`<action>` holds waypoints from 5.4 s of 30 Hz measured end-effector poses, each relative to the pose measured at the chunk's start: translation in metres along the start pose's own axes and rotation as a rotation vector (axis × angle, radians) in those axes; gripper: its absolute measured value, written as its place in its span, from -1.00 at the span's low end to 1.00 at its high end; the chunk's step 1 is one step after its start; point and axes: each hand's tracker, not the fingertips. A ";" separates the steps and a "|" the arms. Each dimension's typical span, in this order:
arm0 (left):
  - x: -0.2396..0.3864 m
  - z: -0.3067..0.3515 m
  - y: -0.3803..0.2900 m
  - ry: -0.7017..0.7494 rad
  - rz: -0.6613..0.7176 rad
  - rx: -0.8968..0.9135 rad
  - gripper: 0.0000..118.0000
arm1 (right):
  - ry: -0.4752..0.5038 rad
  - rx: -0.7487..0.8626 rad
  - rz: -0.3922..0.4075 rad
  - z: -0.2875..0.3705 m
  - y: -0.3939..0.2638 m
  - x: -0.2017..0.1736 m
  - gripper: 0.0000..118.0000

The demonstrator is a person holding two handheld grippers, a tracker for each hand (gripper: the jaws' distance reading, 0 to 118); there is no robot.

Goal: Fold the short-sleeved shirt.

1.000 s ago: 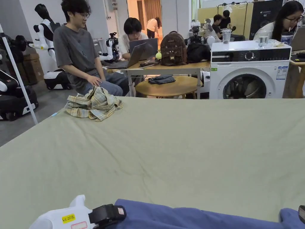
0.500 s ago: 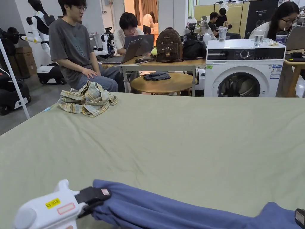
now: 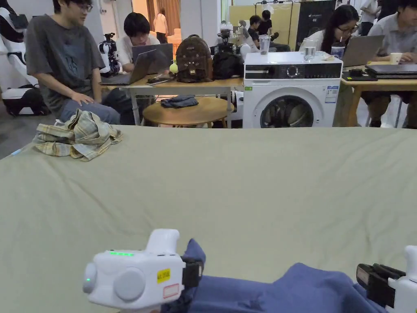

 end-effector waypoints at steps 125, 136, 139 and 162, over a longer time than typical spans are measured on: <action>-0.077 -0.081 -0.033 -0.612 0.695 -0.106 -0.33 | 0.090 -0.380 0.036 -0.099 -0.042 -0.030 -1.00; -0.095 -0.043 -0.026 -0.540 0.654 0.055 -0.72 | 0.182 -0.290 0.015 -0.073 -0.021 -0.047 -1.00; -0.130 0.005 -0.019 -0.461 0.621 0.153 -0.72 | 0.227 -0.212 0.092 -0.078 -0.005 -0.082 -1.00; -0.356 0.175 -0.004 0.240 0.874 0.352 -0.16 | 0.486 -0.199 0.271 -0.221 0.021 -0.312 -1.00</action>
